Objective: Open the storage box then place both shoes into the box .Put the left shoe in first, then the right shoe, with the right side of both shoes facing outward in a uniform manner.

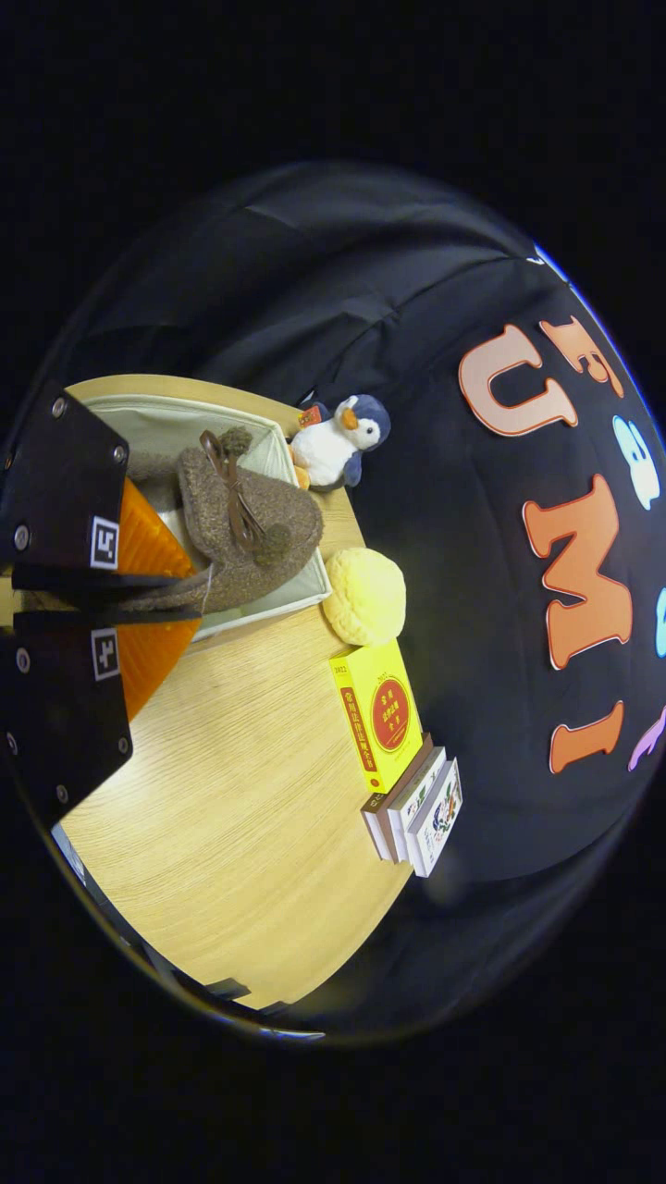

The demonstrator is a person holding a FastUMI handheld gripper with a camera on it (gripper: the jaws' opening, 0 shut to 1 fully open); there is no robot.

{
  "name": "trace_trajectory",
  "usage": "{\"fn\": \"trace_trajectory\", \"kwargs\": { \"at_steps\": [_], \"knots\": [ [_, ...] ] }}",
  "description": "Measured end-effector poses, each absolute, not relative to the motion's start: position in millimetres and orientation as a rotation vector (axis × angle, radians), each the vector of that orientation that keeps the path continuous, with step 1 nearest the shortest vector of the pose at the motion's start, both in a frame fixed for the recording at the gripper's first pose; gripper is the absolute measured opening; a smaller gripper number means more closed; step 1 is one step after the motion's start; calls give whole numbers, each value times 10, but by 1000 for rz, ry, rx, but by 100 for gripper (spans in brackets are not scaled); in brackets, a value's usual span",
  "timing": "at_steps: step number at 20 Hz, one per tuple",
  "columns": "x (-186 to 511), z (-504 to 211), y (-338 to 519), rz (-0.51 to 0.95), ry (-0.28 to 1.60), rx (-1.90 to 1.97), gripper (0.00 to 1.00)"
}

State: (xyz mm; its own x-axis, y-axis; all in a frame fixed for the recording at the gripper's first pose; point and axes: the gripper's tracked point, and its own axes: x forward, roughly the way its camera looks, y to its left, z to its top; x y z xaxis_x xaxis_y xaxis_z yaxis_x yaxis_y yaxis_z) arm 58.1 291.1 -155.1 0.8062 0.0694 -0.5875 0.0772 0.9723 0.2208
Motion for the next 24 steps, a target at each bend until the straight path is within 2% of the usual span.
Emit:
{"fn": "trace_trajectory", "kwargs": {
  "at_steps": [5, 7, 10, 14, 24],
  "knots": [
    [550, -1272, 2788, 7, 574, 268, 27],
    [530, -1173, 2668, -3, 558, 251, 40],
    [527, -956, 2450, -14, 522, 208, 70],
    [574, -500, 2089, -21, 434, 112, 98],
    [610, 238, 1296, 48, 264, -17, 99]
  ]
}}
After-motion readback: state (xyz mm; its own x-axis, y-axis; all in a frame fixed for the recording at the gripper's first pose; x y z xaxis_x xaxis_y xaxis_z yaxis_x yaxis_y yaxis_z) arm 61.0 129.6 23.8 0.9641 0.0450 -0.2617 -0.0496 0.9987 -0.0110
